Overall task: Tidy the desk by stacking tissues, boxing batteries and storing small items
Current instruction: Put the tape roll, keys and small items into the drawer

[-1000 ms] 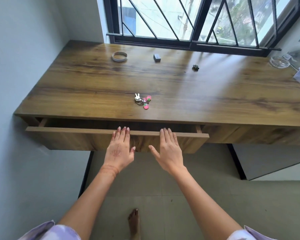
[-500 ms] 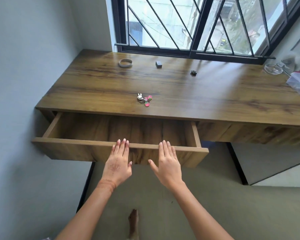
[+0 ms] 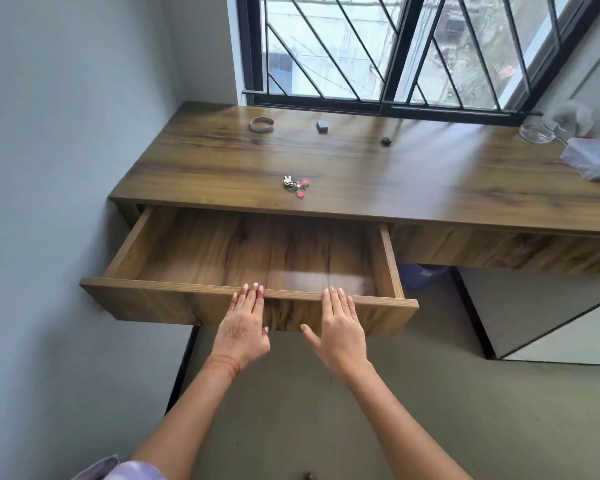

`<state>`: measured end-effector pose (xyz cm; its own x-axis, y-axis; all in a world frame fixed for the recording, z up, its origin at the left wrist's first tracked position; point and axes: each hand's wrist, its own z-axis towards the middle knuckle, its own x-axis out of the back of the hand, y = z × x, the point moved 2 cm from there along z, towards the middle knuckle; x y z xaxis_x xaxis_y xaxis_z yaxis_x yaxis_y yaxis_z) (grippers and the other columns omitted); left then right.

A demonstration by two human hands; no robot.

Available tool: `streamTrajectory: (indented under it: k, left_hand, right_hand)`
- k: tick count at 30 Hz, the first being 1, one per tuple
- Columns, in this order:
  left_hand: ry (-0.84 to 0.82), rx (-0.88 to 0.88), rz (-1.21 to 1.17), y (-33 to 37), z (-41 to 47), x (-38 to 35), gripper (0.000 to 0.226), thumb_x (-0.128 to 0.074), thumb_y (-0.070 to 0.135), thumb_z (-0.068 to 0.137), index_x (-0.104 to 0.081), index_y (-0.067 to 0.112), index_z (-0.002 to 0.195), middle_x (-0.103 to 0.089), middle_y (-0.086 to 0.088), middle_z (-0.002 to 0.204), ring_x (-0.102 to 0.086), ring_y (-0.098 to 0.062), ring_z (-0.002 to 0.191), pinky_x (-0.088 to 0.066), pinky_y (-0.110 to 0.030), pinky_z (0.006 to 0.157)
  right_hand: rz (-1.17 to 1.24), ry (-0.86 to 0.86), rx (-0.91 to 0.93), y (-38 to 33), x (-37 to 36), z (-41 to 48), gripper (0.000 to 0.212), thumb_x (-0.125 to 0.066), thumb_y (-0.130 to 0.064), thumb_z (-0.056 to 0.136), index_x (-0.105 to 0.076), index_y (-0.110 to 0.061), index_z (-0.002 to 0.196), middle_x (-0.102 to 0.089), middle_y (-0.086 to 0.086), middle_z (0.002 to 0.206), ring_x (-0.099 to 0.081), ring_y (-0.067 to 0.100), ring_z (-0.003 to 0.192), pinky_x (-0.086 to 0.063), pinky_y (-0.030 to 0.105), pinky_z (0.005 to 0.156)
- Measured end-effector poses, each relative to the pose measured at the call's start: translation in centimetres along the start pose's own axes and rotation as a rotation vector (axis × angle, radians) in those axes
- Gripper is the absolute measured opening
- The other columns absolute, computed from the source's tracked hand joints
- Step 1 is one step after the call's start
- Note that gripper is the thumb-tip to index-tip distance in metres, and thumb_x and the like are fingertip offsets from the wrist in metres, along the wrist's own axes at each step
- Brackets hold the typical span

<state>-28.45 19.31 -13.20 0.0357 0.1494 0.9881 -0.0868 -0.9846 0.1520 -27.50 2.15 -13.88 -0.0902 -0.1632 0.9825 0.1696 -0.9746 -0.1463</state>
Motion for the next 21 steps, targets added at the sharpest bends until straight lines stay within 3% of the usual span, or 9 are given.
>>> streamTrajectory:
  k: [2,4,9,21]
  left_hand:
    - [-0.049,0.006,0.030,0.1,0.0,0.6,0.072,-0.039,0.028,0.092,0.004,0.006,0.146,0.002,-0.012,0.157,0.004,-0.023,0.145,0.007,-0.030,0.114]
    - [-0.094,0.002,0.044,0.1,0.1,1.1,0.072,-0.039,0.029,0.092,0.003,0.005,0.146,0.001,-0.012,0.157,0.002,-0.023,0.145,0.004,-0.032,0.116]
    - [-0.166,-0.020,0.073,0.0,-1.0,1.4,0.073,-0.039,0.029,0.092,0.004,0.005,0.146,0.003,-0.012,0.157,0.003,-0.023,0.145,0.001,-0.034,0.119]
    - [-0.144,-0.036,0.047,0.1,-3.8,1.1,0.074,-0.040,0.030,0.092,0.003,0.006,0.147,0.003,-0.012,0.157,0.003,-0.023,0.145,0.002,-0.033,0.117]
  right_hand:
    - [0.052,-0.044,0.018,-0.3,0.5,0.0,0.082,-0.046,-0.054,0.087,-0.019,-0.001,0.144,-0.023,0.014,0.152,-0.014,0.025,0.142,0.000,0.032,0.114]
    - [0.059,-0.072,0.012,-0.6,1.1,-0.1,0.083,-0.040,-0.057,0.089,-0.013,-0.003,0.146,-0.016,0.011,0.154,-0.007,0.022,0.143,0.003,0.031,0.115]
    - [0.060,-0.106,-0.003,-0.7,1.6,-1.4,0.085,-0.041,-0.059,0.087,-0.011,-0.005,0.146,-0.015,0.010,0.154,-0.006,0.020,0.144,0.001,0.031,0.116]
    - [0.080,-0.073,-0.034,-1.5,1.8,-4.0,0.087,-0.044,-0.059,0.086,-0.014,-0.005,0.146,-0.018,0.009,0.154,-0.007,0.021,0.143,0.001,0.031,0.116]
